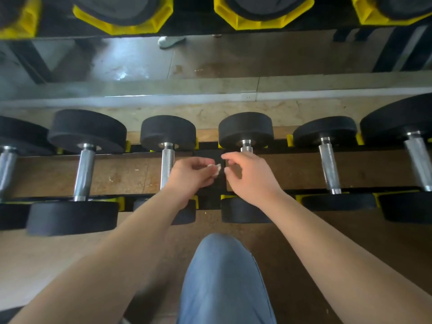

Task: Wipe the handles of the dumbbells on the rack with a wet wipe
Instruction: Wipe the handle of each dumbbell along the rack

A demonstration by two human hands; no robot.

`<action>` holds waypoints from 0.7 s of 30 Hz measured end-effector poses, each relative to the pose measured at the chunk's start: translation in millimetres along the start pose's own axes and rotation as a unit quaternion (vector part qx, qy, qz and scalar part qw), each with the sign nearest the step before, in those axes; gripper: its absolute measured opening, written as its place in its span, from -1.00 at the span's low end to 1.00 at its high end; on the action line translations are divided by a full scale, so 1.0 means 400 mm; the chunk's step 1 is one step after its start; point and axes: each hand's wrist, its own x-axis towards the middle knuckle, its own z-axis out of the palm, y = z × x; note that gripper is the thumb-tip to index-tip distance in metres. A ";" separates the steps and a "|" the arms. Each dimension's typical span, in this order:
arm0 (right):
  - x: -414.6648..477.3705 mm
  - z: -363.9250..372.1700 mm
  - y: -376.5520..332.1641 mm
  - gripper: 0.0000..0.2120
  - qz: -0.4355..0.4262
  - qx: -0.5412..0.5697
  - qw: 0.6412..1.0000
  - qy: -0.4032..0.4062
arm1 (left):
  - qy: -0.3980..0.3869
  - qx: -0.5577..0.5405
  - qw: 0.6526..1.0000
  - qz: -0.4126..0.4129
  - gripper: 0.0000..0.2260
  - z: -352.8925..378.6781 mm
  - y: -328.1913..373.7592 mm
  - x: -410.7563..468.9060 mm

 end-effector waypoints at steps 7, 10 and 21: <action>0.060 0.108 -0.111 -0.71 -0.057 0.055 0.997 0.004 | 0.055 0.108 0.992 0.045 -0.90 -0.142 0.014 -0.013; 0.087 0.170 -0.153 -0.79 -0.069 0.073 0.995 -0.014 | 0.090 0.256 0.959 0.083 -0.88 -0.220 0.000 -0.009; 0.215 0.256 -0.232 -0.86 -0.040 0.001 0.999 -0.034 | 0.117 0.255 0.960 0.015 -0.78 -0.325 -0.092 0.019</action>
